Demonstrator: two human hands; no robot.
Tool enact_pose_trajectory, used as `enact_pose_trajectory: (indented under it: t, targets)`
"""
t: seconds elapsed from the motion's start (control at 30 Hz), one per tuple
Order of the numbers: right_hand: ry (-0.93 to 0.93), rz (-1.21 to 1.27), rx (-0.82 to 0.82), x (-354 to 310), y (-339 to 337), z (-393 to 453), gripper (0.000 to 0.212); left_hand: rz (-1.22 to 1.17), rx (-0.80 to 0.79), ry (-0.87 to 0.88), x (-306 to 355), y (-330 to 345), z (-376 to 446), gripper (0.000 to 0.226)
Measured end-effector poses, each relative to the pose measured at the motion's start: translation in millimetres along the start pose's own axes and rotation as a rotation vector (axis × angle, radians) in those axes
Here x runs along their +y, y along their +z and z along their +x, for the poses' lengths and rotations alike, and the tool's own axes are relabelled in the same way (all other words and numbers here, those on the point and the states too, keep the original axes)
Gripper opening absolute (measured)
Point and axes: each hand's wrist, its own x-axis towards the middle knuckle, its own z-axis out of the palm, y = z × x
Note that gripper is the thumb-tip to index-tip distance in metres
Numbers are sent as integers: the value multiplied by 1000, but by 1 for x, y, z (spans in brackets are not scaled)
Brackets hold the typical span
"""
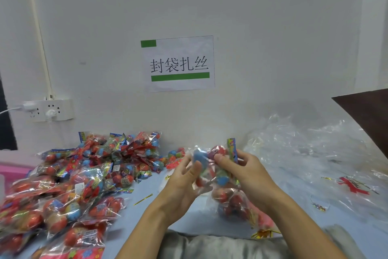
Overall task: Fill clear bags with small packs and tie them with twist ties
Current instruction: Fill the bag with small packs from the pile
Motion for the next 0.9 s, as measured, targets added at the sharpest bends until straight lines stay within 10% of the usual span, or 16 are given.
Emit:
enact_pose_trajectory:
  t: [0.13, 0.33, 0.57, 0.9]
  targets:
    - [8, 168, 205, -3, -14, 10, 49, 83, 175, -2, -8, -1, 4, 97]
    - [39, 341, 335, -1, -24, 18, 24, 911, 159, -33, -46, -7, 12, 66]
    - [20, 378, 355, -2, -26, 18, 25, 1007, 231, -51, -52, -23, 17, 16]
    - [10, 390, 425, -1, -35, 19, 23, 1104, 876, -225, -18, -58, 2, 28]
